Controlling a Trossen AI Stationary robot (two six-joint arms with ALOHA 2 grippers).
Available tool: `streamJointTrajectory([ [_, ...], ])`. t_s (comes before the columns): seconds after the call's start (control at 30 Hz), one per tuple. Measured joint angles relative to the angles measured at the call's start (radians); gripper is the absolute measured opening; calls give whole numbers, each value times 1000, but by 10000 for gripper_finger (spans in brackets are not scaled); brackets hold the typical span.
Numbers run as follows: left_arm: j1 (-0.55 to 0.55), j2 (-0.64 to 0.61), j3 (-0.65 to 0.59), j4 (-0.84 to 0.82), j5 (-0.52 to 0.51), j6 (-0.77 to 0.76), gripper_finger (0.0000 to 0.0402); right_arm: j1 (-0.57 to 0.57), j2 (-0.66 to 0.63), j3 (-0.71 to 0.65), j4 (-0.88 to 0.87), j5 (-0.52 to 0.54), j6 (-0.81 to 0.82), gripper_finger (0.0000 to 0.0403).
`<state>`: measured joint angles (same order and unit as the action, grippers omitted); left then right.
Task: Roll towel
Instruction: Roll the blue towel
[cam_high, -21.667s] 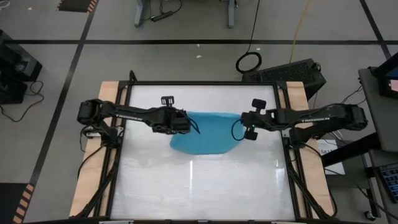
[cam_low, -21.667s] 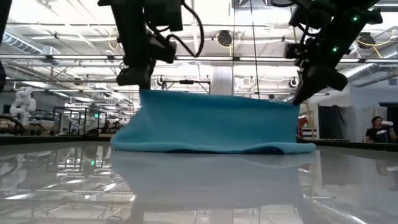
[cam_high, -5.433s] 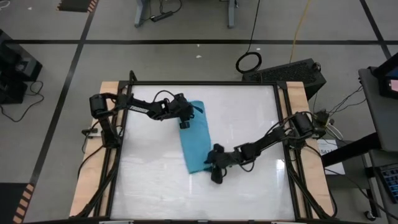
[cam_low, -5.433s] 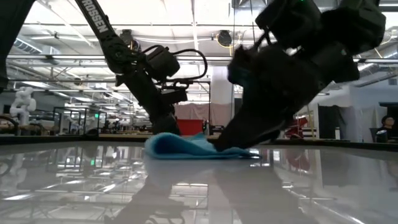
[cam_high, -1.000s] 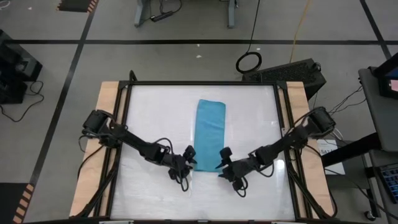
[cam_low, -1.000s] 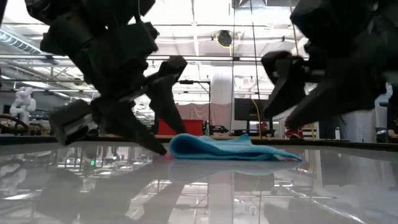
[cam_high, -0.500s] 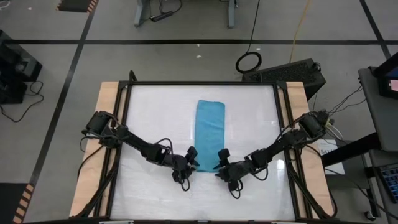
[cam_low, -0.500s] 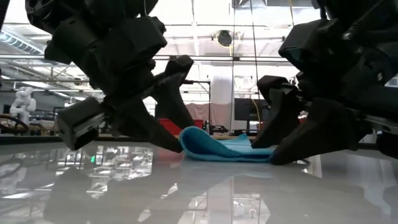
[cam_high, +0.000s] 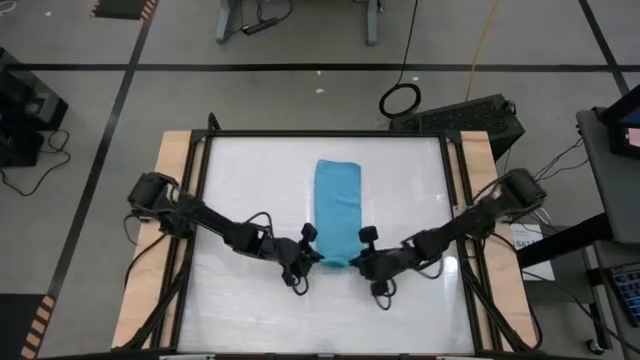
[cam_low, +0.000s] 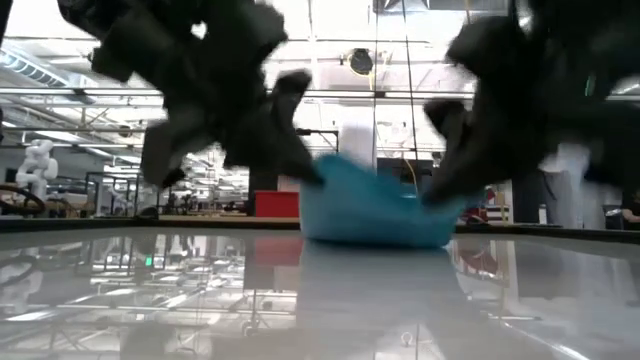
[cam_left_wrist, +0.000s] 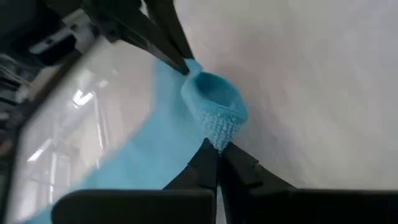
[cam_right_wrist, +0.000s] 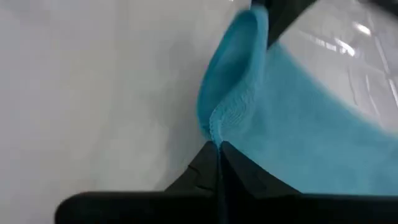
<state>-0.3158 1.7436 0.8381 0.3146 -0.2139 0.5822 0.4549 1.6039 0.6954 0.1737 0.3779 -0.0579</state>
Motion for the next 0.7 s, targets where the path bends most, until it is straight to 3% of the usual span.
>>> streamJointTrajectory([
  [0.17, -29, -174, 40, -45, -50, 0, 5, 33, -259, 17, -108, -10, -4, 1],
  [0.37, -108, -337, 151, -96, -82, 2, 4, 108, -460, 180, -239, -1, -49, 1],
  [0.53, -194, -343, 308, -170, -114, 61, 4, 170, -445, 385, -341, -2, -168, 0],
  [0.7, -195, -288, 442, -312, -256, 81, 4, 136, -362, 598, -586, -17, -222, 0],
])
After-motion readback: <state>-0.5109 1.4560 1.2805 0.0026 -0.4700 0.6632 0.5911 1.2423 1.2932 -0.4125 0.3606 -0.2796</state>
